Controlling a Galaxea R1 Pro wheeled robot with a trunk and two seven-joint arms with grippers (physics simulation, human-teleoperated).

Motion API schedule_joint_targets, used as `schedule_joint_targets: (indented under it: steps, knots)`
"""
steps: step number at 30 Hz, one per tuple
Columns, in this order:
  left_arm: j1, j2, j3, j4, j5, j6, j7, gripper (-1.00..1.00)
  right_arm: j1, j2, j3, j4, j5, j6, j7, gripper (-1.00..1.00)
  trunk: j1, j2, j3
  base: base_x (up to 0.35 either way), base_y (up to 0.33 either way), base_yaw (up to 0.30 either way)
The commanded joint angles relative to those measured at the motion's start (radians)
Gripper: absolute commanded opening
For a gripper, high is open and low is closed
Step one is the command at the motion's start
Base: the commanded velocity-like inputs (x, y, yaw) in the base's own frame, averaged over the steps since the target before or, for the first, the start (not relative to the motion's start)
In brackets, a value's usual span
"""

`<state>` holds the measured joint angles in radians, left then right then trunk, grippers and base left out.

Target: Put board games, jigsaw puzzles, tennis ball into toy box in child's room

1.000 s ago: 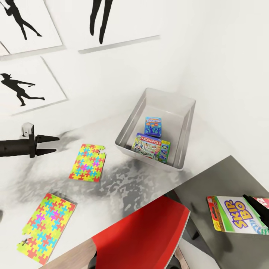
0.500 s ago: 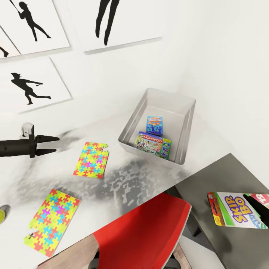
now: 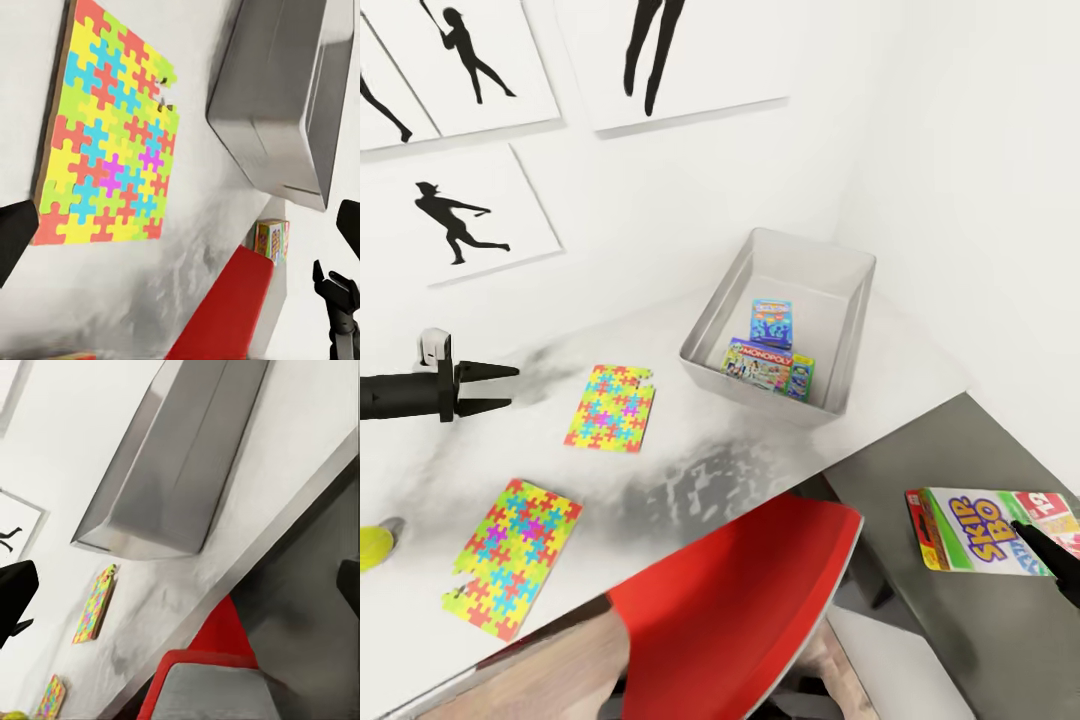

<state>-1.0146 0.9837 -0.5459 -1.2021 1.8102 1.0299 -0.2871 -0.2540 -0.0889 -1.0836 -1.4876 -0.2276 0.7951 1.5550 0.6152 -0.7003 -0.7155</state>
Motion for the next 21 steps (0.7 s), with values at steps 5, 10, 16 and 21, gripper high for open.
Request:
schedule_joint_targets:
  steps: [5,10,16,21]
  knots:
    - [-0.002,0.001,-0.006,0.001,-0.006,-0.001,-0.009,1.00,-0.001,0.000,-0.001,0.000,0.001,0.010,0.004,1.00,0.000,-0.001,0.007,-0.307,0.038,0.000]
    - [-0.001,0.001,-0.008,0.001,-0.006,-0.001,-0.008,1.00,-0.001,0.001,-0.001,0.000,0.001,0.010,0.004,1.00,0.000,-0.001,0.015,-0.260,0.017,0.000]
    - [0.003,-0.007,-0.015,-0.039,-0.011,-0.011,-0.001,1.00,-0.001,0.005,0.002,-0.001,0.001,0.004,0.002,1.00,0.000,-0.001,0.025,-0.102,0.002,0.000]
    - [0.009,-0.071,-0.045,-0.134,-0.082,-0.072,0.074,1.00,-0.001,0.011,0.008,-0.002,0.003,-0.022,-0.001,1.00,0.000,-0.001,0.033,-0.013,0.000,0.000]
